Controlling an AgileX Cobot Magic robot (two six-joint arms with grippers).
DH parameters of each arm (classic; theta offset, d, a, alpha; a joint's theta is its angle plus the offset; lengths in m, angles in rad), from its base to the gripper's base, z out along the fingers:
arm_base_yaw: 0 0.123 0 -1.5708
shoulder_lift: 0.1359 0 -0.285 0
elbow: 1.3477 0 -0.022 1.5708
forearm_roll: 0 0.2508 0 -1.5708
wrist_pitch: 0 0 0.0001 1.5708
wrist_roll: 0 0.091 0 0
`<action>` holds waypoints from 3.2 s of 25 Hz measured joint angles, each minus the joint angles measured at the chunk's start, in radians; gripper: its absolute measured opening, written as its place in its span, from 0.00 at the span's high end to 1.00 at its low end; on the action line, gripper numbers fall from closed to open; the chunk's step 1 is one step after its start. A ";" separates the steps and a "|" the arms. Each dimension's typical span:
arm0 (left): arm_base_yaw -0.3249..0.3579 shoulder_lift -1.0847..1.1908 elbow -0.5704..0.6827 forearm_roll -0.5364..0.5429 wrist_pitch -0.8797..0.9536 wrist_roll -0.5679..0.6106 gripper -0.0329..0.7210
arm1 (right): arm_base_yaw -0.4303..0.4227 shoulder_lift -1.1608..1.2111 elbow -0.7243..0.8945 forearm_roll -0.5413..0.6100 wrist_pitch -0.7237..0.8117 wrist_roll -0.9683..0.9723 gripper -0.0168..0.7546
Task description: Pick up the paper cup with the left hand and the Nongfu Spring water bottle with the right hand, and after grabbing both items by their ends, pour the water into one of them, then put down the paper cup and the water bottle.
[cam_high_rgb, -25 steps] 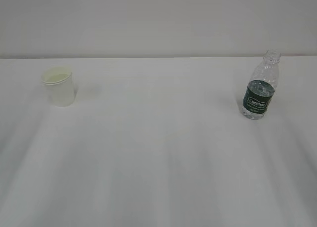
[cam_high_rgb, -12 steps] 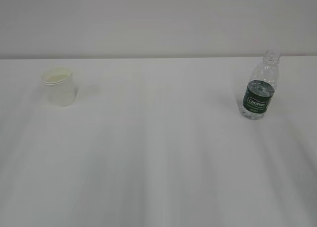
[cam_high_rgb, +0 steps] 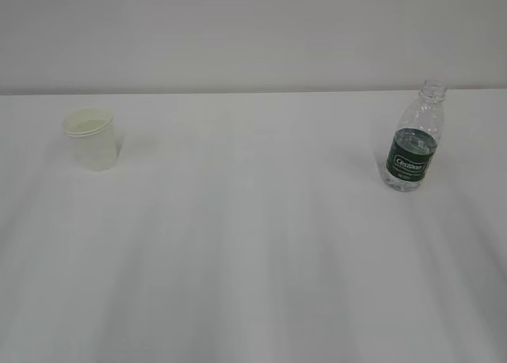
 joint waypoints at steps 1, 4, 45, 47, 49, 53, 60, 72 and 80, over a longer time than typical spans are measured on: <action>0.000 0.000 0.031 -0.038 0.000 0.030 0.50 | 0.000 0.000 0.000 0.000 0.000 0.001 0.27; 0.000 0.008 0.096 -0.139 0.000 0.112 0.53 | 0.000 0.000 0.000 0.000 0.000 0.004 0.28; 0.000 0.241 0.169 -0.265 -0.578 0.237 0.65 | 0.000 0.000 0.000 -0.002 0.008 0.006 0.30; 0.000 0.189 0.169 -0.270 -0.579 0.209 0.65 | 0.000 0.000 0.000 -0.002 0.012 0.006 0.30; 0.000 0.139 0.145 -0.270 -0.579 0.179 0.65 | 0.000 0.000 0.000 -0.002 0.015 0.006 0.30; 0.000 0.049 0.036 -0.215 -0.550 0.111 0.65 | 0.000 -0.006 0.000 -0.002 0.021 0.006 0.30; 0.000 -0.088 -0.077 -0.212 -0.389 0.045 0.69 | 0.000 -0.024 0.000 -0.002 0.029 0.006 0.30; 0.000 -0.485 -0.230 0.033 0.166 -0.161 0.69 | 0.024 -0.030 0.000 -0.002 0.033 0.006 0.30; 0.000 -0.535 -0.341 0.630 0.150 -0.687 0.69 | 0.029 -0.170 -0.016 -0.002 0.196 0.008 0.32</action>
